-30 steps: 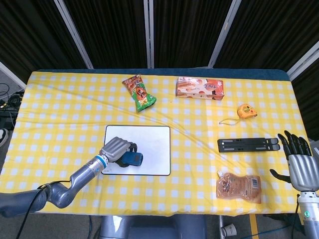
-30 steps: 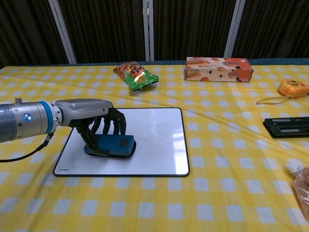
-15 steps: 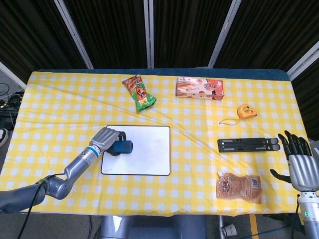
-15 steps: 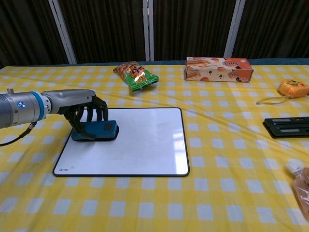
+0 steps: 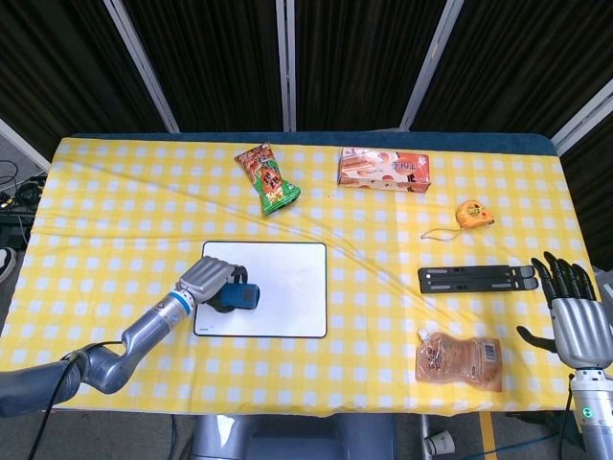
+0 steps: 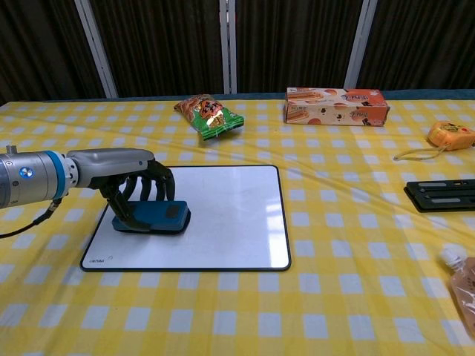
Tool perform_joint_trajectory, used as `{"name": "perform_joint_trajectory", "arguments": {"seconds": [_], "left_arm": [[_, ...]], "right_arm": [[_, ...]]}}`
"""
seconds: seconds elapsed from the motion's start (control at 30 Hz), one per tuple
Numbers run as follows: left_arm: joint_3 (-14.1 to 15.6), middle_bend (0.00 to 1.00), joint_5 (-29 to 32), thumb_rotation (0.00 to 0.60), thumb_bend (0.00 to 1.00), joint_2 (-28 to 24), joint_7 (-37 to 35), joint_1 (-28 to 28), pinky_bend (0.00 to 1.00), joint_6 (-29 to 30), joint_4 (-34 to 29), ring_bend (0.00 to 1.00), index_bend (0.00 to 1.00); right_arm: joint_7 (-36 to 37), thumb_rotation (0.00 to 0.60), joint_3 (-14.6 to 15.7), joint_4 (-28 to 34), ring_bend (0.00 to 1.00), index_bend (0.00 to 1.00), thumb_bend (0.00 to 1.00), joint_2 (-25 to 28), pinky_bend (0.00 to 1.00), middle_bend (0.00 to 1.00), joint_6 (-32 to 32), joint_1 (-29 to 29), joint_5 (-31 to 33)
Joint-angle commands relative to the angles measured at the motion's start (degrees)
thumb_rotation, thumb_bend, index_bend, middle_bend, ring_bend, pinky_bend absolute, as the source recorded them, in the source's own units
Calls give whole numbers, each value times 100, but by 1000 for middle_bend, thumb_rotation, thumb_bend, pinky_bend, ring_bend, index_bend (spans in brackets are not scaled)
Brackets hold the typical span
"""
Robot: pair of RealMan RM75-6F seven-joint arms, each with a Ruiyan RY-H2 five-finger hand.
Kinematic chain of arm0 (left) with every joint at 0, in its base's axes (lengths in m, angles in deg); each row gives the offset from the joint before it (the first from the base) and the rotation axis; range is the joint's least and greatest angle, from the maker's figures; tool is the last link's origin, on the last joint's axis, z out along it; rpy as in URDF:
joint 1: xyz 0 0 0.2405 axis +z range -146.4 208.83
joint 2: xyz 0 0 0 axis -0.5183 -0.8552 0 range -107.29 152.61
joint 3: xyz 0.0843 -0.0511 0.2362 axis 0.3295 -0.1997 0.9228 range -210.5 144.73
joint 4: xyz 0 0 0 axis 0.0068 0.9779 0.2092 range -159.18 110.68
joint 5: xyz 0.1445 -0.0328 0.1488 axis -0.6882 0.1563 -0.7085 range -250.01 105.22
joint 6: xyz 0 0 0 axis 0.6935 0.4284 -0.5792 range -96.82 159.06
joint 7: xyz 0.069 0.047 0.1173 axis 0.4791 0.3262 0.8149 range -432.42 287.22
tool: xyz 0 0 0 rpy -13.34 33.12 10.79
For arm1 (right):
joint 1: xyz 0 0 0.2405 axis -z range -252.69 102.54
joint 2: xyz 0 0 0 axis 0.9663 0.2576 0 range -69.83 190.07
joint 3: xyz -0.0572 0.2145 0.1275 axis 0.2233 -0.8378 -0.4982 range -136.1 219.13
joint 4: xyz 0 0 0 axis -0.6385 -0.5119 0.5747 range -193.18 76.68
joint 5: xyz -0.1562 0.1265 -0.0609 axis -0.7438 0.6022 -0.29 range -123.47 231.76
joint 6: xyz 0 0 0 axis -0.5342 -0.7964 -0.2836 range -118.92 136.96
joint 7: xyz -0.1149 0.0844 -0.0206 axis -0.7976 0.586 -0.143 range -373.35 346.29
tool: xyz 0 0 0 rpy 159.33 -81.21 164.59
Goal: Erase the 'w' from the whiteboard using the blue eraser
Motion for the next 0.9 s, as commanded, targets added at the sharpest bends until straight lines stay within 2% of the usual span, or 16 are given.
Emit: {"name": "perform_joint_trajectory", "arguments": {"seconds": [0.03, 0.3, 0.47, 0.63, 0.9], "left_arm": [[79, 404, -184, 600, 280, -90, 71, -15, 526, 75, -302, 491, 500], [-43, 404, -178, 600, 280, -421, 169, 88, 526, 465, -549, 491, 501], [25, 404, -125, 600, 280, -782, 209, 269, 526, 641, -430, 491, 500], [317, 404, -114, 600, 280, -1030, -88, 636, 526, 688, 110, 491, 501], [449, 404, -334, 600, 277, -869, -783, 893, 526, 697, 891, 491, 500]], "right_arm": [[18, 600, 0, 0, 0, 0, 0, 10, 0, 0, -7, 6, -3], [74, 600, 10, 1, 0, 0, 0, 41, 0, 0, -45, 33, -33], [93, 600, 18, 27, 0, 0, 0, 60, 0, 0, -78, 50, -64], [58, 600, 41, 77, 0, 0, 0, 62, 0, 0, -107, 55, -132], [-30, 600, 50, 133, 0, 0, 0, 35, 0, 0, -92, 28, -176]]}}
